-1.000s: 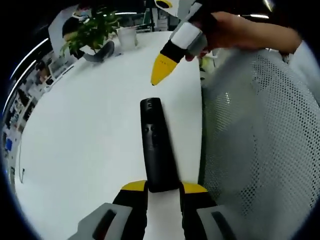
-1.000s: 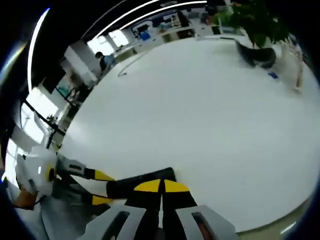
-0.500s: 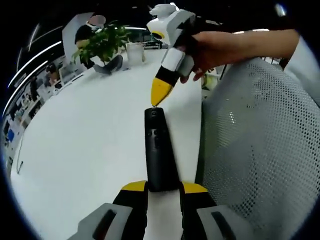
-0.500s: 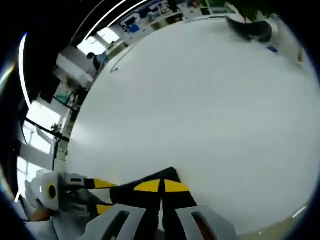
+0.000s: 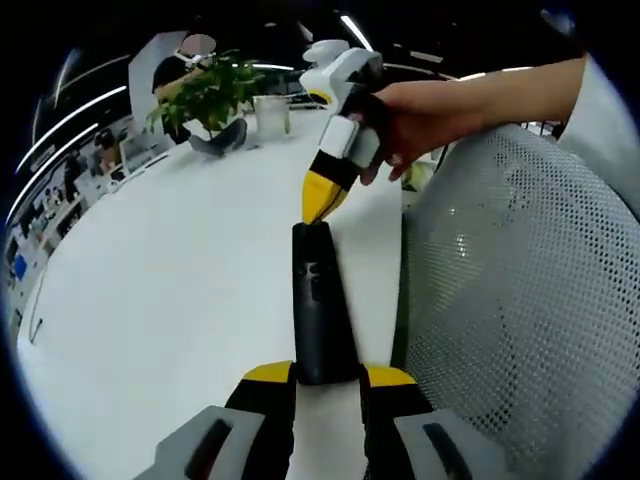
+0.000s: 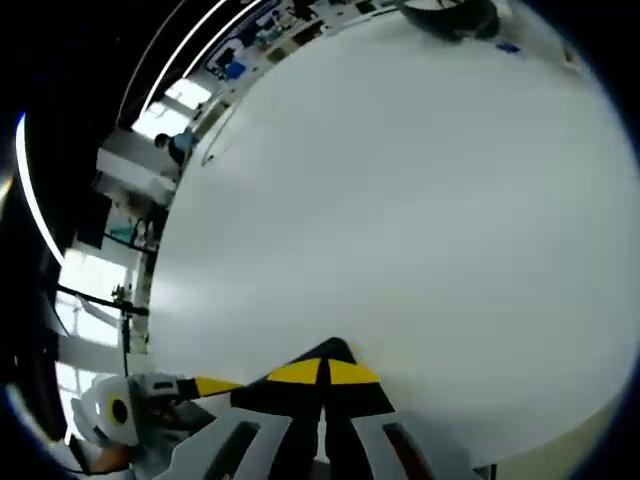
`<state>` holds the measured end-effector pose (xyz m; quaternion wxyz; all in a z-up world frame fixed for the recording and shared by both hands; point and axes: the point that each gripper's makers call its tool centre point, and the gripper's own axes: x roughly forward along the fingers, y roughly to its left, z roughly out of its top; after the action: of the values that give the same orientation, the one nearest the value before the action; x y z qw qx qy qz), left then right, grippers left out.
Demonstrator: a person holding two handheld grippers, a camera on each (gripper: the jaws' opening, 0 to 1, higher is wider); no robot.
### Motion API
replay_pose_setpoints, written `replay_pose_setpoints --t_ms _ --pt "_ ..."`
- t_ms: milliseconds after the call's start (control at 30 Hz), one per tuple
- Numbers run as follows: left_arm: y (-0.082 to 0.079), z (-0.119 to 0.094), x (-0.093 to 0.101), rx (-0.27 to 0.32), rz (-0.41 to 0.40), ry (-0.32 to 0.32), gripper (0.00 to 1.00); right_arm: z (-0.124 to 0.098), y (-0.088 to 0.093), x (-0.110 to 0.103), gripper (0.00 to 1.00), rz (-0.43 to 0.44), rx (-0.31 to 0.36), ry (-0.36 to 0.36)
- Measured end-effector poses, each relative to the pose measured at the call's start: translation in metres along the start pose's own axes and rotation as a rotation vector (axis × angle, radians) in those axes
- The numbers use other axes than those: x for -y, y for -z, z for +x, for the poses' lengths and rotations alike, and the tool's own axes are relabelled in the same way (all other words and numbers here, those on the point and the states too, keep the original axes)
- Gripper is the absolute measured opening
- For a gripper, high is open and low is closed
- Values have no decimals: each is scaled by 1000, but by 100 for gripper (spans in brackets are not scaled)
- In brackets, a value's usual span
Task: Press the specified remote control buttons in sequence, fully releasing each button before pressing the next.
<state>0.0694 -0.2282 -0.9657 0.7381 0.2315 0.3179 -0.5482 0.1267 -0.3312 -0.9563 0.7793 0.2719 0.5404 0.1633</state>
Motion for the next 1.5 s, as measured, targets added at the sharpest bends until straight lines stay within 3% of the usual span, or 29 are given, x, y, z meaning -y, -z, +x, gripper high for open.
replay_pose_setpoints --t_ms 133,467,667,767,967,1200,1400,1500 --pt "-4 4 -3 7 -4 -5 25 0 -1 2 0 34 15 -6" --pt "-9 8 -5 28 21 -4 25 0 -3 -1 0 -44 38 32" --pt "-9 7 -5 32 32 -3 25 1 -4 0 0 5 42 22" --pt "-9 7 -5 33 31 -3 25 1 -3 -2 0 -24 40 36" --pt "-8 6 -6 39 6 5 25 1 -4 -2 0 -47 28 44" --pt "-7 6 -6 44 4 11 25 2 -2 -2 0 -136 -2 86" --pt "-7 7 -4 43 8 18 24 0 -1 -2 0 -149 -10 83" --pt "-8 7 -3 44 14 21 24 2 6 -6 0 -127 -56 60"
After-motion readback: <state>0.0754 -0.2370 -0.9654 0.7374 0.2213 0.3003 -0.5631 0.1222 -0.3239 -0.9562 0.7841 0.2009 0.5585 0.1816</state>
